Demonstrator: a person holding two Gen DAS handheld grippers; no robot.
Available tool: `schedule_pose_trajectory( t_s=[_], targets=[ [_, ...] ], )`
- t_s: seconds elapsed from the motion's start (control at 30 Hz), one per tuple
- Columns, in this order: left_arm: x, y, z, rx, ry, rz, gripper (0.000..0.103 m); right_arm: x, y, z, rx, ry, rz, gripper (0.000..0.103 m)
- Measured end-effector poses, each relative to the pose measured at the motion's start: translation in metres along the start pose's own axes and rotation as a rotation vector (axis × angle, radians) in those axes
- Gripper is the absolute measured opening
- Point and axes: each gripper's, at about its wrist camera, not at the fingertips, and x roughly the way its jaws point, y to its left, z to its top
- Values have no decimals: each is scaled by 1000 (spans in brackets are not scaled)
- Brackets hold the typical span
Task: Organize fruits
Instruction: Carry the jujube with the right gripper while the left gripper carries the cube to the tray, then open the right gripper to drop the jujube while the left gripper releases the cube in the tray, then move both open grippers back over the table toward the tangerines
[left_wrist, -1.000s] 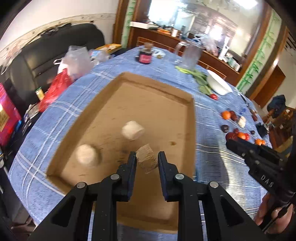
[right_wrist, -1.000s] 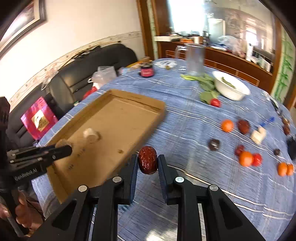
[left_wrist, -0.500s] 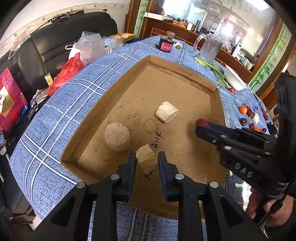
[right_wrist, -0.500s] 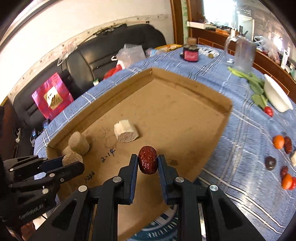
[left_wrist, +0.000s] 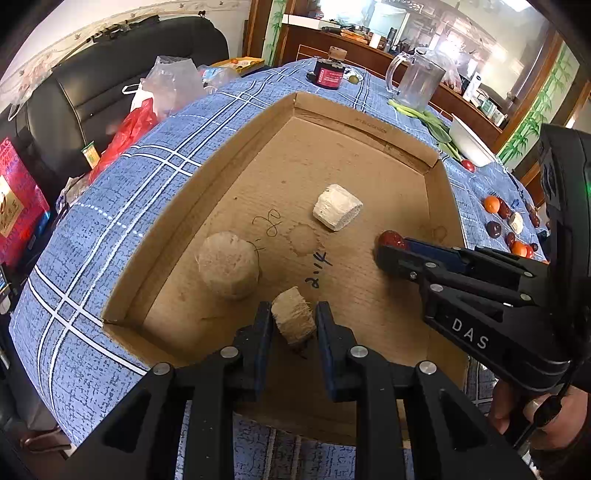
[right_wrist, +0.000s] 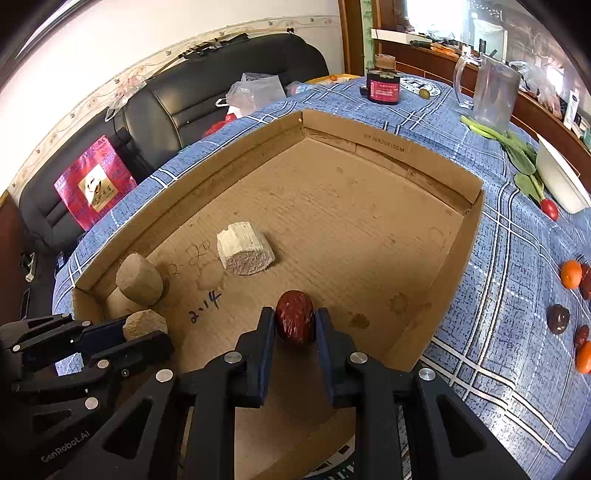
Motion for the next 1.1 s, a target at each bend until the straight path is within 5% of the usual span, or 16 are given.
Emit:
schedule_pose_trajectory(
  t_s=[0.23, 0.7, 1.1],
  targets=[
    [-5, -6, -1, 26, -18, 17, 46, -1, 4, -2, -17, 1, -27, 31],
    [-24, -18, 0, 55, -78, 80, 55, -61, -10, -23, -13, -94, -99, 32],
    [-23, -108, 4, 224, -114, 26, 63, -118, -71, -75, 126, -139, -183, 45]
  ],
)
